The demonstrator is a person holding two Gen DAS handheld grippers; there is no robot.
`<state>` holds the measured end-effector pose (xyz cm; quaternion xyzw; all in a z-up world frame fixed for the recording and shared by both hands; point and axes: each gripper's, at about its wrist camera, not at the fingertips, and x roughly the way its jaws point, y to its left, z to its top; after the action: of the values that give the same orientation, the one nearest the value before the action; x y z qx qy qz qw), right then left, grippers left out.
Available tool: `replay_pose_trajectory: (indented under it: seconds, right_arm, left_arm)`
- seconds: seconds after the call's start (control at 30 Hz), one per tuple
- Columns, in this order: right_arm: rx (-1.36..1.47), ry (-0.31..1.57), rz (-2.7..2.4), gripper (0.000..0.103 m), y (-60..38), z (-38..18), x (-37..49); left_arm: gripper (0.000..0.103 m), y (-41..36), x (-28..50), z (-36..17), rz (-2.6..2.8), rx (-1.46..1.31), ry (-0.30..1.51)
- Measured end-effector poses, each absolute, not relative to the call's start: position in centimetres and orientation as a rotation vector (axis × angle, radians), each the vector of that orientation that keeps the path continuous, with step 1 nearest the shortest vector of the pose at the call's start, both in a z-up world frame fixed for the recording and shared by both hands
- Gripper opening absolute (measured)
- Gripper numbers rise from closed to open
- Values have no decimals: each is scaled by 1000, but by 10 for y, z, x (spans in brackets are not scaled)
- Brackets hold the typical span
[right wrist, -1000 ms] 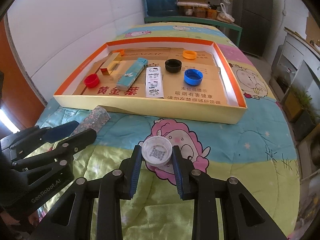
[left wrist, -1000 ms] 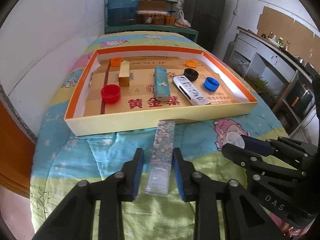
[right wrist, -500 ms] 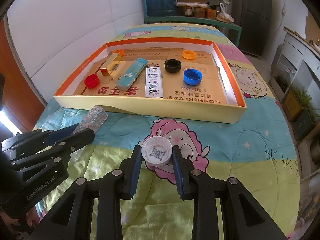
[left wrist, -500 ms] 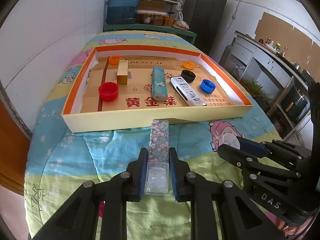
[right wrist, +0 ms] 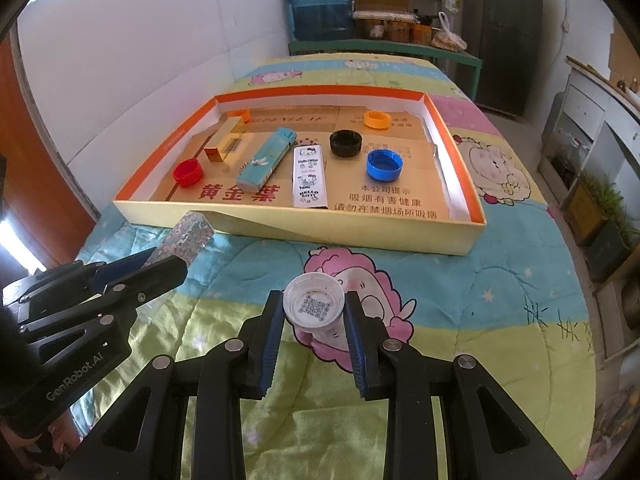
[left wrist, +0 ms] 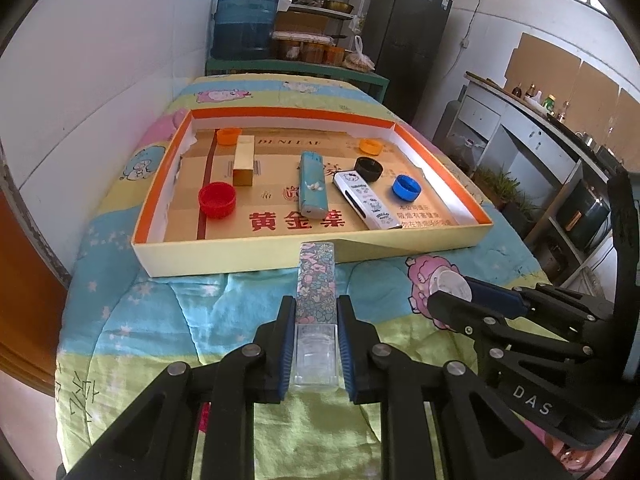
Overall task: Organize rigid objects
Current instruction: 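Carry the clear tube and white cap over the box lid and lower them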
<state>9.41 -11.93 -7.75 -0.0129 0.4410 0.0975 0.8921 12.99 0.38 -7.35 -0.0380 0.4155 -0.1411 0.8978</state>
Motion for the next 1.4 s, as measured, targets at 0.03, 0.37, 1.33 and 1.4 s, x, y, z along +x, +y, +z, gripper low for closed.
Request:
replay_pose_trajectory:
  seconds: [0.03, 0.37, 1.33, 1.4]
  right_arm:
    - [-28, 912, 202, 31, -119, -76, 94]
    - [-29, 899, 201, 31, -120, -70, 98]
    - [-28, 837, 195, 31, -127, -44, 103]
    - [-30, 824, 193, 31, -128, -39, 106]
  left_arm:
    - [20, 4, 130, -72, -293, -77, 859]
    - [20, 3, 130, -64, -303, -82, 849]
    - [20, 13, 138, -18, -297, -85, 720]
    - [20, 13, 143, -14, -297, -81, 707]
